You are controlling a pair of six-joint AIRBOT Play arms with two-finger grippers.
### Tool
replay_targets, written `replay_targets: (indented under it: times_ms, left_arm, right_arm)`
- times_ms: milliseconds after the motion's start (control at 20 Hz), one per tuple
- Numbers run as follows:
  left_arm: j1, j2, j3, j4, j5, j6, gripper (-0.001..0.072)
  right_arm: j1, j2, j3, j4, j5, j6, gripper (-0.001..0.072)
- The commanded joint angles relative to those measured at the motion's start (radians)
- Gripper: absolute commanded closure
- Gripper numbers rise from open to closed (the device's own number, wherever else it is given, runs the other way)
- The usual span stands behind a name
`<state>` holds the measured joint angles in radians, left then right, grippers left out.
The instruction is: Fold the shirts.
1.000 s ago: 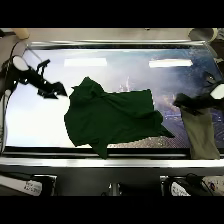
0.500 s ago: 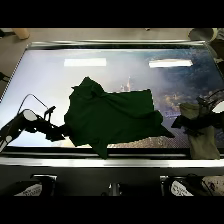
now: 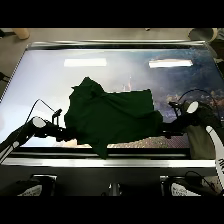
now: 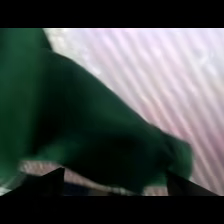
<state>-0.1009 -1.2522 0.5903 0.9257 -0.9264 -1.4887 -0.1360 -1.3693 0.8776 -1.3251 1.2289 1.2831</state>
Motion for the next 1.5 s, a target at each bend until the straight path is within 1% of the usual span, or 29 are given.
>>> replay_targets:
  times_ms: [0,50,100,150,200,300,400,450,550,600,650,700,800,900,1000,1150,1250,1300,1400,1450]
  left_arm:
    - [-0.006,0.035,0.020,-0.010,0.019,0.017,0.0672]
    - [-0.006,0.055,0.034,-0.009,0.019,0.026,0.0673]
    - [-0.006,0.076,0.052,-0.002,0.019,0.027,0.0673]
    - [-0.006,0.098,0.076,0.013,0.016,0.028,0.0674]
    - [-0.006,0.127,0.114,0.042,0.005,0.027,0.0676]
    - [-0.006,0.204,0.237,0.120,-0.036,0.027,0.0678]
    - [-0.006,0.303,0.425,0.215,-0.063,0.023,0.0678]
    - [-0.006,0.352,0.538,0.259,-0.065,0.019,0.0678]
    - [0.003,0.437,0.829,0.372,-0.063,-0.050,0.0677]
    - [0.015,0.464,0.973,0.416,-0.060,-0.077,0.0677]
    - [0.030,0.487,1.120,0.452,-0.055,-0.104,0.0677]
    - [0.040,0.503,1.239,0.470,-0.053,-0.117,0.0677]
    - [0.045,0.528,1.408,0.463,-0.054,-0.124,0.0677]
    - [0.045,0.549,1.458,0.455,-0.074,-0.169,0.0677]
    - [0.045,0.549,1.456,0.457,-0.144,-0.172,0.0677]
    - [0.045,0.509,1.449,0.489,-0.243,-0.170,0.0677]
    - [0.045,0.462,1.446,0.526,-0.283,-0.149,0.0677]
    - [0.045,0.431,1.445,0.572,-0.322,-0.141,0.0677]
    - [0.045,0.347,1.384,0.658,-0.414,-0.142,0.0675]
    - [0.045,0.305,1.326,0.665,-0.446,-0.142,0.0674]
  right_arm:
    - [0.101,-0.064,-0.001,-0.026,-0.080,-0.014,0.0008]
    - [0.112,-0.073,-0.001,-0.012,-0.085,-0.012,0.0092]
    - [0.117,-0.076,0.000,-0.002,-0.084,-0.011,0.0411]
    - [0.117,-0.072,0.011,-0.004,-0.068,0.016,0.0676]
    - [0.114,-0.062,0.031,0.001,-0.035,0.034,0.0688]
    - [0.114,0.002,0.123,0.005,0.031,0.032,0.0689]
    - [0.114,0.122,0.269,0.022,0.018,0.058,0.0689]
    - [0.114,0.193,0.359,0.028,-0.006,0.069,0.0689]
    - [0.114,0.361,0.581,0.002,-0.094,0.082,0.0689]
    - [0.114,0.439,0.678,-0.040,-0.158,0.090,0.0689]
    - [0.114,0.513,0.758,-0.099,-0.220,0.126,0.0689]
    - [0.114,0.593,0.825,-0.153,-0.272,0.175,0.0689]
    - [0.114,0.707,0.869,-0.187,-0.295,0.215,0.0689]
    - [0.114,0.769,0.869,-0.187,-0.219,0.257,0.0689]
    - [0.114,0.771,0.869,-0.188,-0.117,0.268,0.0689]
    - [0.114,0.729,0.869,-0.188,-0.032,0.269,0.0689]
    - [0.114,0.672,0.869,-0.196,0.061,0.269,0.0689]
    - [0.114,0.627,0.868,-0.209,0.135,0.269,0.0689]
    - [0.114,0.495,0.867,-0.242,0.335,0.269,0.0689]
    - [0.114,0.413,0.851,-0.243,0.401,0.273,0.0689]
